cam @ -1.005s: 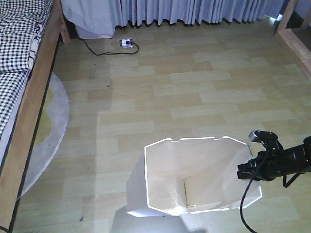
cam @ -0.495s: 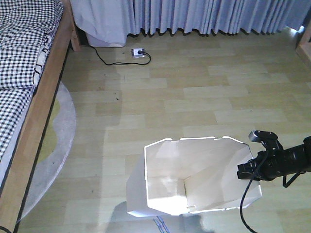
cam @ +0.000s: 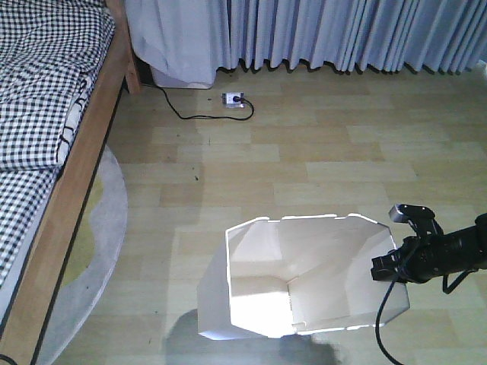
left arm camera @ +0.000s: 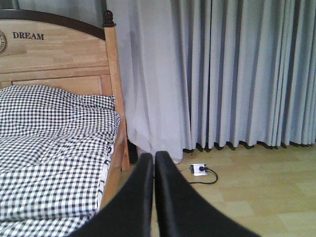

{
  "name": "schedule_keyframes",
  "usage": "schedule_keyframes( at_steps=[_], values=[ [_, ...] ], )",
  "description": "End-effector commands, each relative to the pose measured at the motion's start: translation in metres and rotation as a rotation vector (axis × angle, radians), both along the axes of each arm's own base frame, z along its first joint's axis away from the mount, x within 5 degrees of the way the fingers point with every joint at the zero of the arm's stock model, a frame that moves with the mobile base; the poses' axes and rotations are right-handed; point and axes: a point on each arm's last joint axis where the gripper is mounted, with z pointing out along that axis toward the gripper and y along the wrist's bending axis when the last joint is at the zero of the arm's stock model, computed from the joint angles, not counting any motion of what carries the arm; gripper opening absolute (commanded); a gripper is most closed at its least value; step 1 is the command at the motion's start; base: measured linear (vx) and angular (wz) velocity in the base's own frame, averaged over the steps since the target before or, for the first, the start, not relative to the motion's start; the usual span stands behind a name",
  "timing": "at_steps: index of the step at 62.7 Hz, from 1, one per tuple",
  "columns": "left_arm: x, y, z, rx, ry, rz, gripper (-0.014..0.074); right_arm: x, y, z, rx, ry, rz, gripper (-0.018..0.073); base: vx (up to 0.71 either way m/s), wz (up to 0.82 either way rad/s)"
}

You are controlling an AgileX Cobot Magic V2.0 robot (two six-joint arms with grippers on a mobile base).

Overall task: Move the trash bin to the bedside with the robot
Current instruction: 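Drag the held bin across the floor toward the curtains by the bed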

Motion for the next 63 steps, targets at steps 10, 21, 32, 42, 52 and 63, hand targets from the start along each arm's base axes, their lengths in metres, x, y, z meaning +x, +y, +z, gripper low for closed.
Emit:
schedule_keyframes(
  at_steps=[10, 21, 32, 42, 52, 63],
  values=[
    [-0.0002, -0.0005, 0.0032, -0.023, -0.07, -0.009, -0.0006, 0.011, 0.0126, 0.0319, 0.217, -0.099, -0.002, -0.0004, 0.31, 0.0],
    [-0.0002, -0.0005, 0.0032, -0.023, -0.07, -0.009, -0.0006, 0.011, 0.0126, 0.0319, 0.217, -0.099, -0.002, -0.0004, 0.3, -0.04],
    [-0.0002, -0.0005, 0.0032, -0.023, -0.07, -0.009, -0.0006, 0.011, 0.0126, 0.0319, 0.217, -0.099, -0.002, -0.0004, 0.29, -0.03],
    [-0.0002, -0.0005, 0.0032, -0.023, -0.07, -0.009, -0.0006, 0.0111, 0.0125, 0.032, 0.217, -0.099, -0.003, -0.0004, 0.27, -0.02],
    [-0.0002, -0.0005, 0.0032, -0.023, -0.07, -0.009, -0.0006, 0.0111, 0.0125, 0.032, 0.217, -0.099, -0.003, -0.0004, 0.24, 0.0],
    [-0.0002, -0.0005, 0.0032, -0.023, -0.07, -0.009, -0.0006, 0.0111, 0.0125, 0.032, 0.217, -0.099, -0.003, -0.0004, 0.2, 0.02]
  ],
)
